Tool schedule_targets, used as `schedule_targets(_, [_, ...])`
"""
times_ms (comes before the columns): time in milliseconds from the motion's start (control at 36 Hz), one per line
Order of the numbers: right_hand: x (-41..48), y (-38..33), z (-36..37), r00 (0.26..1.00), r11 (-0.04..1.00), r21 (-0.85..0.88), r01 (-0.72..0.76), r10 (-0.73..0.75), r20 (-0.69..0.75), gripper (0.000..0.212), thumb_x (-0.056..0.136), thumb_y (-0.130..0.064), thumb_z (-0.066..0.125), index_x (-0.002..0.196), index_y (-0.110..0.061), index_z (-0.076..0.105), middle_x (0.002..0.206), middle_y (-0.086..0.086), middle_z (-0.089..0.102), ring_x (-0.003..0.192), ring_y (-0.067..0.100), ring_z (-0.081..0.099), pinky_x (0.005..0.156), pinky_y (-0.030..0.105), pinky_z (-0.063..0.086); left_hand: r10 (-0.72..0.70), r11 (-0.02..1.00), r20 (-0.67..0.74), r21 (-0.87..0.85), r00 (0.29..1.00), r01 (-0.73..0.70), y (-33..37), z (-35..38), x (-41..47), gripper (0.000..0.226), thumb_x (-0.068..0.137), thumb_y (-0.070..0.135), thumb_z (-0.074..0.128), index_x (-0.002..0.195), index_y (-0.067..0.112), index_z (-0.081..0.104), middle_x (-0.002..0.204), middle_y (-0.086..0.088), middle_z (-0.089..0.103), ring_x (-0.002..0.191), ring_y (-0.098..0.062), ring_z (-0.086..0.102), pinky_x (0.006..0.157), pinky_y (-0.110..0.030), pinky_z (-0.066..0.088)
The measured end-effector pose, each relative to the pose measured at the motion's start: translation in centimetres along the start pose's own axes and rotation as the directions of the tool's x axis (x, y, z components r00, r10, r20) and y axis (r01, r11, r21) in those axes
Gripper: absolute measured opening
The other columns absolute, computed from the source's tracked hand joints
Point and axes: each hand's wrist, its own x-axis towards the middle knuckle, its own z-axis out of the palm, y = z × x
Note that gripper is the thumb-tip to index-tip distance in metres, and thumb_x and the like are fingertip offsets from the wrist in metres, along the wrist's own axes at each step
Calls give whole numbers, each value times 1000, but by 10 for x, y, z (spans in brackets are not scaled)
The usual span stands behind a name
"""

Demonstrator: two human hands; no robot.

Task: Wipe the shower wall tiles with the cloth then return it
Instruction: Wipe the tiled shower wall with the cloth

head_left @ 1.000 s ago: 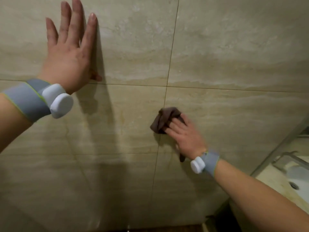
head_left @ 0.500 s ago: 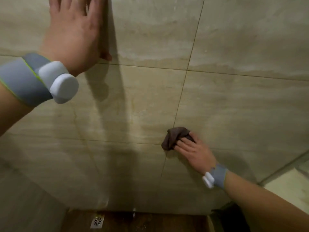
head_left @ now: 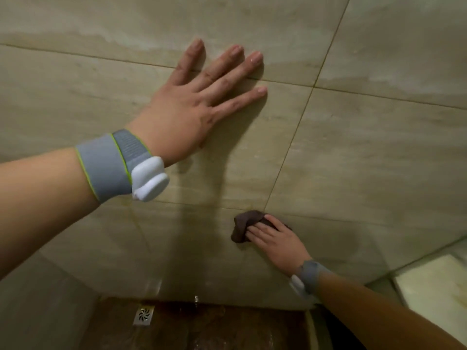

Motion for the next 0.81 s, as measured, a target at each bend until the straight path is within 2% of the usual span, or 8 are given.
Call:
schedule_targets(111, [38,10,-72,923,988,101,-119,147,-355,43,82,-17,46,120,-20,67,123,3,68,117,23,62,114,48,21,8,1000,6,-4,1000,-8,-2,-2,-2,81,79,23,22,158,26,8,167,-7,3,152,-26,-1,119,-56,-2])
schedule_targets(222, [62,32,-147,782,941,196,-274,337,-525,56,71,-12,54,126,-17,61,128,9,63,124,31,48,118,54,13,44,999,-31,-6,999,-44,-7,-1,-5,69,90,16,28,158,24,14,167,-6,8,153,-26,8,120,-54,4])
schedule_targets(389, [66,29,-219,655,834,469,-290,530,-538,70,61,7,54,130,-4,55,138,18,52,136,37,36,119,58,10,62,970,-87,-230,994,-80,-18,-10,-21,75,88,23,59,154,5,27,160,-15,29,147,-30,29,119,-44,22])
schedule_targets(472, [61,14,-228,605,752,620,-223,606,-517,71,62,21,53,132,5,51,134,26,53,131,43,43,119,46,20,-89,874,2,-480,996,79,-14,-9,-51,77,91,40,61,152,6,28,138,-15,50,121,-30,51,103,-28,35])
schedule_targets(556, [55,-1,-233,617,637,752,-168,663,-424,72,73,18,49,142,-1,41,145,19,46,137,31,40,116,21,21,-245,524,313,-754,918,396,-2,-3,-76,86,85,46,68,152,14,26,131,-1,52,111,-14,53,95,-4,34])
schedule_targets(639, [59,-19,-241,692,524,842,-129,656,-302,73,78,13,48,146,-10,35,149,10,43,134,16,38,107,5,21,-125,34,547,-831,827,555,3,1,-90,62,84,35,69,139,25,41,125,-1,61,109,-7,61,97,-19,48])
schedule_targets(694, [64,-30,-245,697,432,894,-117,677,-236,73,77,10,48,145,-15,37,145,5,48,129,13,44,102,8,28,-48,-163,575,-811,817,562,10,2,-93,35,89,30,64,122,36,53,119,13,66,107,7,62,91,-13,48])
schedule_targets(806, [72,-43,-242,633,265,954,-140,765,-119,57,77,2,52,129,-21,48,128,-2,53,114,4,48,97,19,38,-117,-552,679,-651,725,521,25,13,-100,32,91,20,63,122,16,64,123,-13,70,111,-25,67,92,-38,56])
